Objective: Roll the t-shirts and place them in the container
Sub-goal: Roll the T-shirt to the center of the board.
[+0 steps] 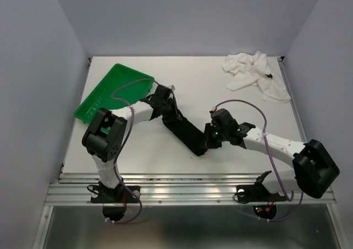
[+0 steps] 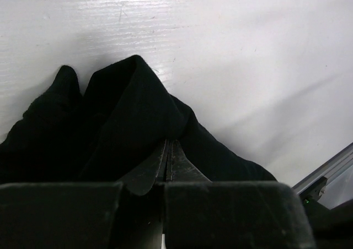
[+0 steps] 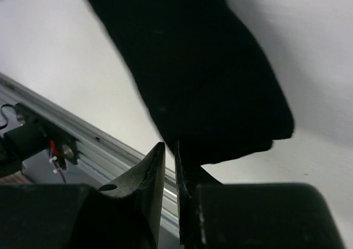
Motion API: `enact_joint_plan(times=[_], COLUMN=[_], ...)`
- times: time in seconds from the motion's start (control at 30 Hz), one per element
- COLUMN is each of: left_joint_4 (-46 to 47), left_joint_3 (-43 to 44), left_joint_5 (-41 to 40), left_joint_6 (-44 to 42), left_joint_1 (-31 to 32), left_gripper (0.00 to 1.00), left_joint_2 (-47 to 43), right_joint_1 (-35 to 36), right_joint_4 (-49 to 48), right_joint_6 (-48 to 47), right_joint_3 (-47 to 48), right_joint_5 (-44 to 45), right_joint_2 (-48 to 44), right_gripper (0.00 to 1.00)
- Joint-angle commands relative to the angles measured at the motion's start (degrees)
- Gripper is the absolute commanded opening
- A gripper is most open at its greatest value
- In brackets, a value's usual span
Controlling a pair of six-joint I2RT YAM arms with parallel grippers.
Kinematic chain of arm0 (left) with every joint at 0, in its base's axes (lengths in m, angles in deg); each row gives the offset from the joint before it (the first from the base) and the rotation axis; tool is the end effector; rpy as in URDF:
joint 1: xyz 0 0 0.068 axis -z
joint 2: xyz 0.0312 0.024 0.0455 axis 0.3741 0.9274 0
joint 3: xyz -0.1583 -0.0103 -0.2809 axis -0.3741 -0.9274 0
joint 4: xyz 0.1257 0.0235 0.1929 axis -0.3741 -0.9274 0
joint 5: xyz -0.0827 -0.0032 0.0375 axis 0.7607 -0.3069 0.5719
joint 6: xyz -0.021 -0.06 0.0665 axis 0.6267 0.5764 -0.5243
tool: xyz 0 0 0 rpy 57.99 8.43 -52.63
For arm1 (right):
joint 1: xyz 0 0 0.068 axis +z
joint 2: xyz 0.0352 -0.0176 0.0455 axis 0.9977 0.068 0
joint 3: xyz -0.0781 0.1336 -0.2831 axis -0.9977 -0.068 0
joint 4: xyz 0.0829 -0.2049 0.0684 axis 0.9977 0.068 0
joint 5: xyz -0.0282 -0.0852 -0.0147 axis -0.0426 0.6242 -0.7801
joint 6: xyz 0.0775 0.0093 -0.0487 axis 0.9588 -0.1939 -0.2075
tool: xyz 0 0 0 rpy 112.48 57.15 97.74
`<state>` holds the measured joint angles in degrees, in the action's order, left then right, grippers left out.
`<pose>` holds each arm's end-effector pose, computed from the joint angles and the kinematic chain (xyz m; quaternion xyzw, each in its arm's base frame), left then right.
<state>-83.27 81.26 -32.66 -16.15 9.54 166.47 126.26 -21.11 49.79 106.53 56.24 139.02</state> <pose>0.3323 -0.2329 0.2235 0.0250 0.9099 -0.3332 0.2457 0.1791 0.1780 0.2448 -0.0156 0.9334 0.3135 0.1737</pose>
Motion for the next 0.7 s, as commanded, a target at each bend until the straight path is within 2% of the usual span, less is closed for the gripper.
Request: enact_joint_plan(times=[0.0, 0.07, 0.23, 0.47, 0.67], left_joint_4=[-1.9, -2.0, -2.7, -4.2, -9.3], left_joint_3=[-2.2, -3.2, -7.6, -17.8, -18.7], left_joint_5=[-0.7, -0.5, -2.1, -3.6, -6.6], left_joint_6=[-2.0, -1.9, -1.8, -0.2, 3.1], left_joint_1=[0.2, 0.2, 0.2, 0.4, 0.4], left_gripper=[0.0, 0.0, 0.0, 0.0, 0.0], left_joint_2=[-3.6, -4.0, -9.3, -18.9, -25.9], right_joint_1=[-0.2, -0.2, -0.2, -0.2, -0.2], right_joint_4=[-8.6, -8.5, -4.5, 7.4, 12.8], right_joint_6=[6.3, 6.5, 4.7, 1.2, 0.0], right_joint_3=[-7.7, -10.7, -11.3, -3.9, 4.5], right_joint_5=[1.4, 4.8, 8.2, 21.5, 22.7], right_joint_2=[1.3, 2.4, 4.7, 2.9, -1.4], right_gripper=[0.15, 0.13, 0.11, 0.11, 0.11])
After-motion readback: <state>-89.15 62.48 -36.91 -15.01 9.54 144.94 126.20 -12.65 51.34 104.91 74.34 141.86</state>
